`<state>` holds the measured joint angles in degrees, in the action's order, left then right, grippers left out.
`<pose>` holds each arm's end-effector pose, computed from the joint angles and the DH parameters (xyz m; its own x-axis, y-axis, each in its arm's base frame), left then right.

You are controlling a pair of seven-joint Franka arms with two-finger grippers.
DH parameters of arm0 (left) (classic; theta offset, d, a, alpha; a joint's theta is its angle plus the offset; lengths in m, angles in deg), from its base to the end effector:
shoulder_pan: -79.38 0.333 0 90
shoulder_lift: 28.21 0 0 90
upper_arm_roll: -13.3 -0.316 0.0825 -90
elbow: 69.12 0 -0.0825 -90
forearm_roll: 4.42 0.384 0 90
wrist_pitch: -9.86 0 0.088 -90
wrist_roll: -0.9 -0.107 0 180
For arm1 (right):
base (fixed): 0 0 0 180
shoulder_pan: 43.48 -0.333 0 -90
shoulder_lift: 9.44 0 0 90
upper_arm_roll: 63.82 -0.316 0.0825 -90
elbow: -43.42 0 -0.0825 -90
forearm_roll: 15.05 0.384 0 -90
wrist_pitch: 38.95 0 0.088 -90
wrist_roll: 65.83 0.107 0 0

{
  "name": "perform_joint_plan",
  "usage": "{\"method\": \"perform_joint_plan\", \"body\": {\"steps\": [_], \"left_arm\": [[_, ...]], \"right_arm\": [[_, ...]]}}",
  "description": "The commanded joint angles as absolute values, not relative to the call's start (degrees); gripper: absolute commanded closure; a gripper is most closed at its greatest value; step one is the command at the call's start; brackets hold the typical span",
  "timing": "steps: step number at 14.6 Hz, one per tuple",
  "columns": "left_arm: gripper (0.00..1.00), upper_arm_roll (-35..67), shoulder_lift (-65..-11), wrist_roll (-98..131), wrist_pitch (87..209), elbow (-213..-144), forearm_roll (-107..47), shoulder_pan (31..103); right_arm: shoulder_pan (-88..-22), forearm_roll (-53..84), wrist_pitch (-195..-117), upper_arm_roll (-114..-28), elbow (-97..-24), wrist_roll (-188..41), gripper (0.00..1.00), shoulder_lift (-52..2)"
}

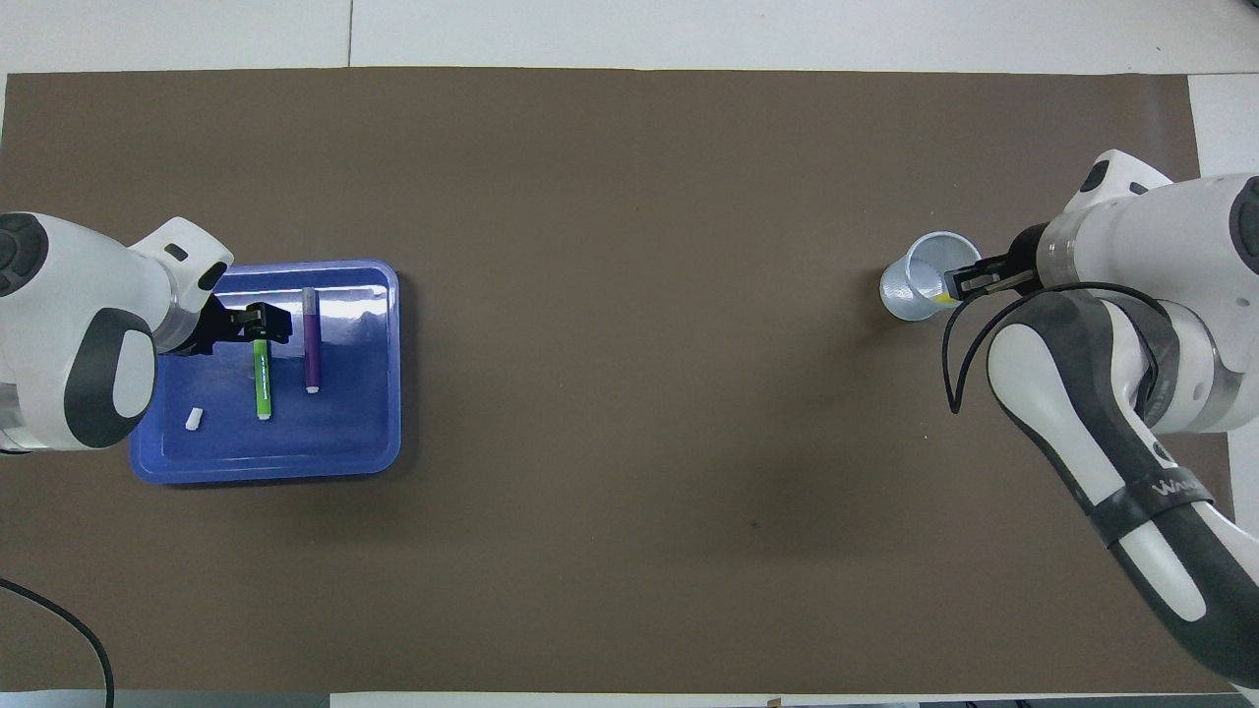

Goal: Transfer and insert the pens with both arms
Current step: 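Insert the yellow pen into the white cup with the right gripper, then grasp the green pen in the tray with the left gripper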

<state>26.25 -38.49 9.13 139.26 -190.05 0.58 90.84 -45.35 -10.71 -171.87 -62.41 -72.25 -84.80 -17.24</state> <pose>0.5654 -0.0105 0.3311 0.9977 0.0646 -0.0227 0.0639 -0.9975 -0.0295 0.5948 0.0065 0.4009 0.9431 0.2838 0.1734 0.2888 -0.9574 -0.0036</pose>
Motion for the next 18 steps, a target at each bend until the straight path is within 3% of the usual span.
{"method": "perform_joint_plan", "body": {"steps": [1,4,8,10,16,18], "left_arm": [[0.11,26.1,-39.1,7.8,142.3,-192.1,1.6,91.0],[0.15,26.0,-40.2,6.4,142.7,-192.3,1.6,91.2],[0.22,26.0,-40.3,5.6,142.8,-192.3,1.6,92.1],[0.31,26.0,-40.5,5.7,142.8,-192.3,1.6,92.1],[1.00,26.0,-40.6,6.3,142.6,-192.3,1.6,92.0],[1.00,26.0,-40.6,6.3,142.6,-192.3,1.6,92.0]], "right_arm": [[-44.6,-11.7,-171.8,-62.9,-72.3,-84.9,0.00,-15.9],[-44.5,-11.7,-169.4,-62.8,-68.5,-84.8,0.00,-15.4],[-44.4,-14.2,-156.0,-62.6,-58.4,-75.8,0.00,-15.4],[-45.0,-17.7,-150.3,-62.8,-54.1,-70.5,0.00,-15.3],[-45.1,-17.9,-138.6,-63.2,-50.4,-64.3,0.00,-9.6],[-45.1,-17.7,-135.6,-63.3,-50.5,-61.7,0.00,-7.7]]}}
